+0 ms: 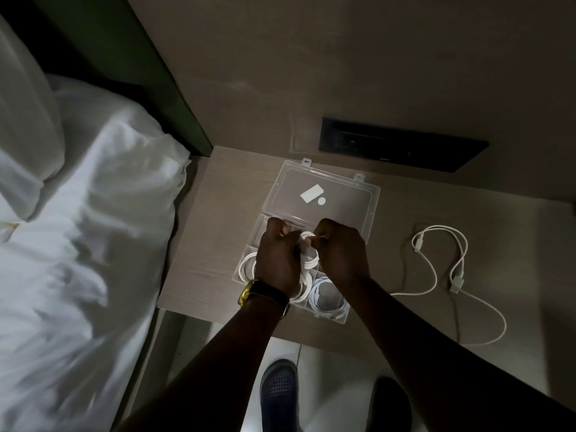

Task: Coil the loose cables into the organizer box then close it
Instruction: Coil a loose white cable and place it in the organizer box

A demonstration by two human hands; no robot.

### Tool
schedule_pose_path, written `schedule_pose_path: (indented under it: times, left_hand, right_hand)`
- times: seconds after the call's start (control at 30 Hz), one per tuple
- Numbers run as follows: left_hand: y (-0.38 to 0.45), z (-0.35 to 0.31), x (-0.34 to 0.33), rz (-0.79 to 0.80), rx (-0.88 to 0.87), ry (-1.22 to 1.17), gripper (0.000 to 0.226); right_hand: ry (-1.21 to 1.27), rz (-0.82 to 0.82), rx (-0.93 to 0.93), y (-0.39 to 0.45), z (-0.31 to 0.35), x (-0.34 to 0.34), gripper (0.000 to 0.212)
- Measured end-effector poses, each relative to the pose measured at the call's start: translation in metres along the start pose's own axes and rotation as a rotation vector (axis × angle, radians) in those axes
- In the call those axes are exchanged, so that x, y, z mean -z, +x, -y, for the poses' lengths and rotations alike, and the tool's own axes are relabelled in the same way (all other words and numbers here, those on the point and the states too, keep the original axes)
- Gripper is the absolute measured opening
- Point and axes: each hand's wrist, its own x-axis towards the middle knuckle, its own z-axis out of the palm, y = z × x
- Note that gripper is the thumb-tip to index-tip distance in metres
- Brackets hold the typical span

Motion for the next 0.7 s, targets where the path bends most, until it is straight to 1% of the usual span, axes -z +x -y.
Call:
schedule_pose_path:
  times: [0.07,0.13,0.17,0.23,0.3,0.33,0.37,0.4,0.5,0.6,0.63,0.7]
  left_hand:
    - [-0.001,0.001,0.0,0.023,-0.004,0.015,0.018]
    - [-0.002,0.001,0.001,0.027,-0.029,0.035,0.026]
    - [-0.004,0.002,0.0,0.026,-0.063,0.05,0.03]
    - [-0.009,0.004,0.0,0.027,-0.127,0.066,0.029]
    - [-0.014,0.012,0.0,0.039,-0.143,0.068,0.023]
    - [-0.016,0.016,0.0,0.048,-0.144,0.084,0.022]
    - [-0.017,0.02,0.0,0.061,-0.146,0.111,0.023]
    - [-0.018,0.024,-0.001,0.077,-0.149,0.141,0.024]
    - [-0.014,0.03,-0.001,0.1,-0.17,0.2,0.022]
    - [-0.01,0.03,-0.001,0.137,-0.161,0.251,0.025]
    - [-0.01,0.029,-0.001,0.147,-0.166,0.26,0.025]
    - [-0.009,0.027,0.0,0.164,-0.176,0.263,0.024]
  right_hand:
    - [-0.046,-0.05,0.081,-0.002,-0.003,-0.005,0.016]
    - [-0.105,-0.063,0.118,0.0,-0.008,-0.007,0.017]
    - [-0.147,-0.06,0.141,0.001,-0.01,-0.007,0.017]
    - [-0.2,-0.054,0.19,0.003,-0.011,-0.006,0.017]
    - [-0.194,-0.091,0.24,0.002,-0.01,-0.007,0.014]
    - [-0.161,-0.11,0.241,0.001,-0.009,-0.007,0.011]
    - [-0.12,-0.108,0.211,0.001,-0.009,-0.006,0.014]
    - [-0.108,-0.087,0.195,0.001,-0.011,-0.006,0.016]
    - [-0.257,-0.021,0.324,-0.006,-0.022,-0.005,0.016]
    - [-0.303,0.083,0.39,-0.019,-0.031,0.001,0.033]
    - [-0.319,0.084,0.389,-0.021,-0.033,0.003,0.036]
    - [-0.386,0.065,0.362,-0.021,-0.032,0.005,0.031]
